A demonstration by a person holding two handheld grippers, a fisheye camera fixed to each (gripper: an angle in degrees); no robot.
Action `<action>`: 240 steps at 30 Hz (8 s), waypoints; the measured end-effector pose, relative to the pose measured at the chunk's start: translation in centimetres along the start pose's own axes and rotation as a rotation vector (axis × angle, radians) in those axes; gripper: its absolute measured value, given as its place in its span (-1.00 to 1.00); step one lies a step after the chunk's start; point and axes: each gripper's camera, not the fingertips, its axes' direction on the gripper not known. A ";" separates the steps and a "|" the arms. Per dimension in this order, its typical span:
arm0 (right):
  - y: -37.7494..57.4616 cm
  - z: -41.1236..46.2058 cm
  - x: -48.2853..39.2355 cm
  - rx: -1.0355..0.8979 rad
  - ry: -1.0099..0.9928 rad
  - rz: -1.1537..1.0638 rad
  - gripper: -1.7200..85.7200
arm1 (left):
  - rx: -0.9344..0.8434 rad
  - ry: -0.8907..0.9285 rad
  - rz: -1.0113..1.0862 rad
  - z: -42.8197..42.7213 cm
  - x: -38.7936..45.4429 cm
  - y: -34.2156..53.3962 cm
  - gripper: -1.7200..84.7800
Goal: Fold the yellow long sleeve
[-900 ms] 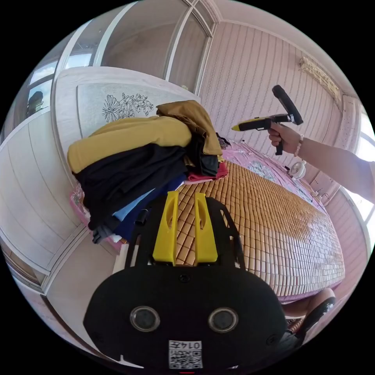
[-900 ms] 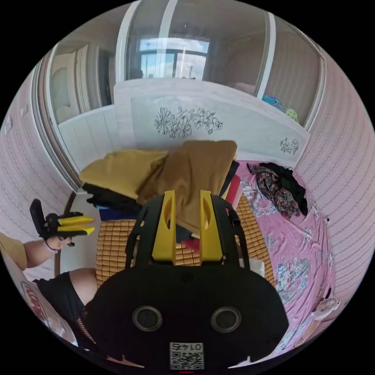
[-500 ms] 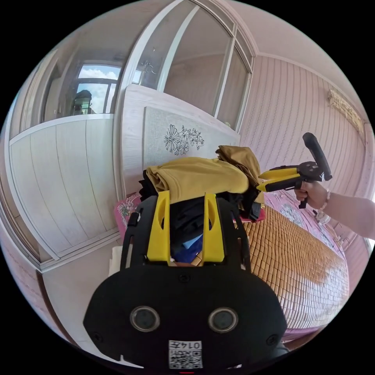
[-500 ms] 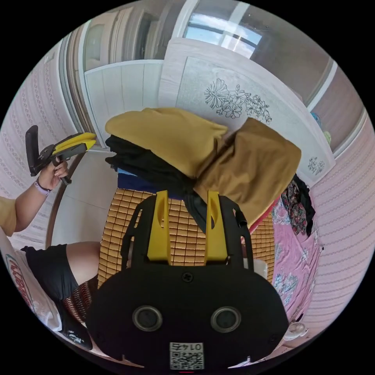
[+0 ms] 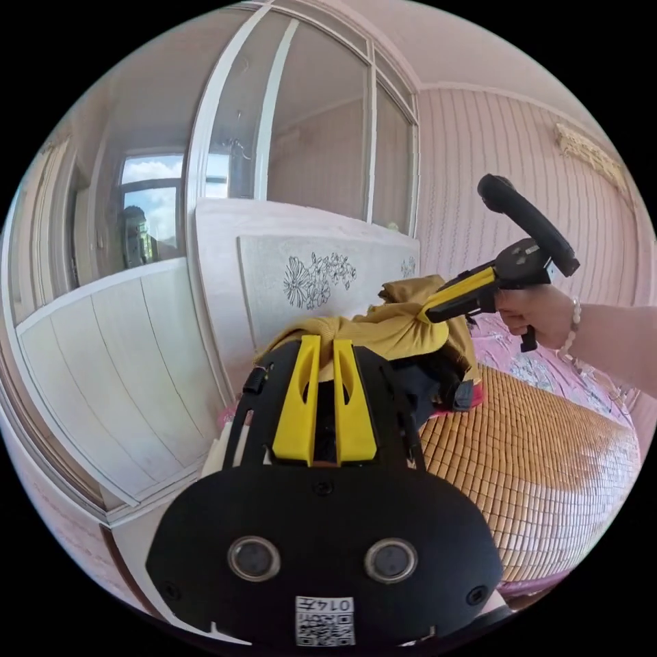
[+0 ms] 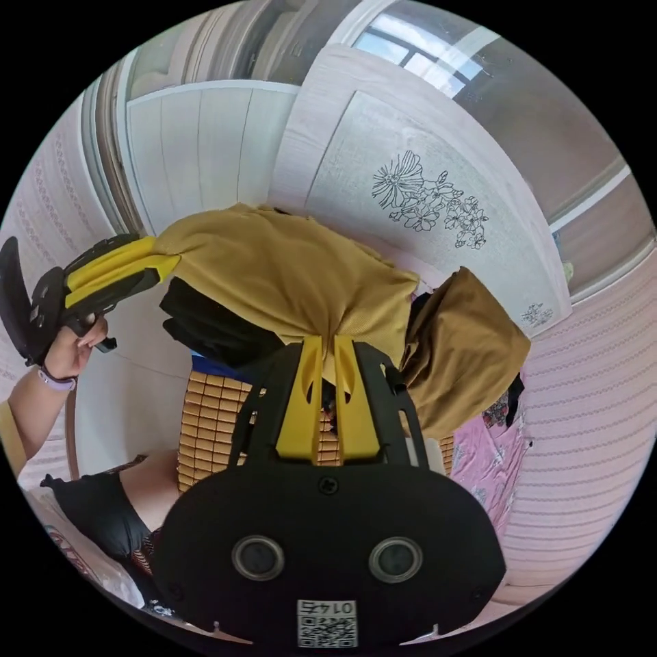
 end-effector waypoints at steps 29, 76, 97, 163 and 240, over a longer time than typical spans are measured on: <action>74.4 -28.0 -9.2 -0.110 -0.154 1.364 -0.88 | -0.754 0.893 0.411 -4.7 41.2 24.2 -0.94; 90.4 -46.4 0.7 -0.220 -0.046 1.680 -0.78 | -1.311 0.713 0.386 16.0 52.4 34.7 -0.64; 83.1 -46.6 1.7 -0.371 0.039 1.474 -0.92 | -0.849 0.923 0.413 12.5 52.4 22.7 -0.87; 77.1 -41.4 1.9 -0.383 0.070 1.497 -0.82 | -1.020 0.813 0.432 15.6 58.0 26.1 -0.74; 58.6 -100.5 15.8 0.647 0.542 1.081 -0.95 | 0.061 1.097 0.187 -18.7 59.0 -29.3 -0.97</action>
